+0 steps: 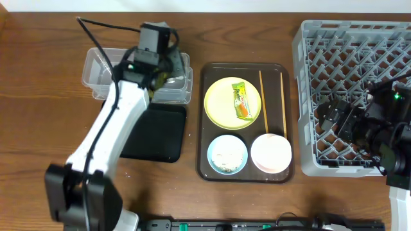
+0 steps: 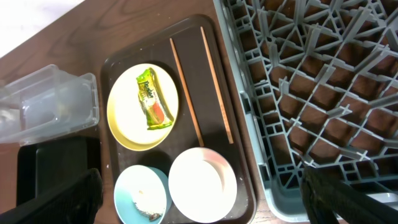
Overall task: Sort waste into correct bins and load items into the dishwasher rack
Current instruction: 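Grasp the white tissue from the yellow plate with the left gripper, drop in clear bin, then grasp the green snack wrapper with the left gripper and drop it in the clear bin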
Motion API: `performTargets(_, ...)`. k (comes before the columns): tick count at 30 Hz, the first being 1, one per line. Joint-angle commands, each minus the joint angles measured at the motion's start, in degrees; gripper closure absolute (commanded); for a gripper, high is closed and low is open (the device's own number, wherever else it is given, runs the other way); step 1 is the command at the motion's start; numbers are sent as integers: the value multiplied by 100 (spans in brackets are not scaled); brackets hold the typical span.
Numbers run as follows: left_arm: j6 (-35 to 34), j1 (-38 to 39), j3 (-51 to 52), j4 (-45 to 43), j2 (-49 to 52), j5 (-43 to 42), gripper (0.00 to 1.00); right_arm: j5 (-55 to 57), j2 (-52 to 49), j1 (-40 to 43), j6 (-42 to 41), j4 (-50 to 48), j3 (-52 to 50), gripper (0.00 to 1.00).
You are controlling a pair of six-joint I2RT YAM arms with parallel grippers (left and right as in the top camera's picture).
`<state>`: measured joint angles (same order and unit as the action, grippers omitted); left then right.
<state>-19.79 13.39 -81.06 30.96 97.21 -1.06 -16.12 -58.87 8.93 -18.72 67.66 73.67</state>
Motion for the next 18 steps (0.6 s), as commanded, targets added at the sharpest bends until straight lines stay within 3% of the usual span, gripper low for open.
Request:
performTargets(1,216,-188,83,11,334,70,67,-66,-2,-24,-52,-11,74,1)
performTargets(3,214,-197,79,7,334,-181,44,-66,-2,-24,-52,-11,74,1)
performTargets(5,212,-146,22,4,258,-645,33,-66,-2,-22,-52,-13,74,1)
performTargets(10,170,354,-83,4,98,-1458,30,-66,-2,-22,-50,-7,74,1)
performTargets(18,219,1788,-79,-472,793,-634,31,-66,-2,-24,-50,13,72,1)
